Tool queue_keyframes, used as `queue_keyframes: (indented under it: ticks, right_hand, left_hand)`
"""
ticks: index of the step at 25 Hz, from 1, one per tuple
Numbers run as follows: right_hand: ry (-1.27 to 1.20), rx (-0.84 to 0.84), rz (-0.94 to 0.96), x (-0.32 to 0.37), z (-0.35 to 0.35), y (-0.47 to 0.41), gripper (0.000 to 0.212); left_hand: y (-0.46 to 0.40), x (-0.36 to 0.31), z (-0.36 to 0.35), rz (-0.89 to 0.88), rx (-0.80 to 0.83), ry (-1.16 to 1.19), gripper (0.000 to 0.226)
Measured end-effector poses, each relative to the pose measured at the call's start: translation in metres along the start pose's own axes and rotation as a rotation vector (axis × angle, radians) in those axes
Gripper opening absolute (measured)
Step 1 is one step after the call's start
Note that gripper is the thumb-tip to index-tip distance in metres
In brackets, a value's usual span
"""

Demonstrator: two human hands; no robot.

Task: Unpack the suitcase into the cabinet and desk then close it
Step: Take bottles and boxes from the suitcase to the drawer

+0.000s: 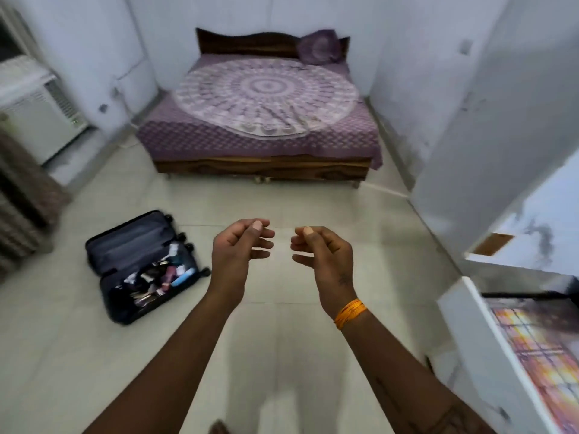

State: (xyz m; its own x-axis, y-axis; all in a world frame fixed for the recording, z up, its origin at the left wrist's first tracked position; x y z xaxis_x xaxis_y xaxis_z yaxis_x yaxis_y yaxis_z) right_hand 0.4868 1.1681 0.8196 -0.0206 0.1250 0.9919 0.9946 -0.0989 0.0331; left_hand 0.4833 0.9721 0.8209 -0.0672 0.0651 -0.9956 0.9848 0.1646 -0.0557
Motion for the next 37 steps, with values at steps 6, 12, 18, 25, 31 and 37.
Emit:
queue_keyframes:
  ticks: [6,12,18,25,31,37]
  right_hand:
    - [0.027,0.248,-0.081,-0.044,-0.229,-0.038,0.025]
    - [0.046,0.343,-0.108,-0.076,-0.373,-0.095,0.026]
    - [0.090,0.411,-0.161,-0.141,-0.471,-0.182,0.025]
    - [0.151,0.428,-0.322,-0.235,-0.571,-0.340,0.023]
    - [0.226,0.435,-0.475,-0.334,-0.614,-0.425,0.022]
    - [0.304,0.362,-0.636,-0.498,-0.636,-0.470,0.020]
  left_hand:
    - [-0.046,-0.001,0.231,0.011,-0.223,-0.011,0.023]
    - [-0.095,0.015,0.380,0.039,-0.387,-0.035,0.023]
    - [-0.184,0.077,0.466,0.121,-0.468,-0.014,0.023]
    - [-0.348,0.165,0.530,0.308,-0.503,0.003,0.019]
    - [-0.443,0.261,0.573,0.498,-0.508,0.033,0.016]
    - [-0.487,0.423,0.611,0.718,-0.512,0.058,0.016]
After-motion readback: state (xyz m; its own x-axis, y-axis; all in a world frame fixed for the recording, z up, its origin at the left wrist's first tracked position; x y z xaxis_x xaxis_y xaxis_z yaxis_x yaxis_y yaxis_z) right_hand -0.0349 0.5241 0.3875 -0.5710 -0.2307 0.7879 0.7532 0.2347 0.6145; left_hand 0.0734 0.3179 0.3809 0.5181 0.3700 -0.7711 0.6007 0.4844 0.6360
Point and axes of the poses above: each hand's wrist, its own y-axis away from the middle knuckle, its own z-axis out of the back of the hand, x = y × z, the point moved 9 cm from there along -y, towards the middle knuckle, and after that the axes turned 3 degrees about x, right-handed, at the moved point
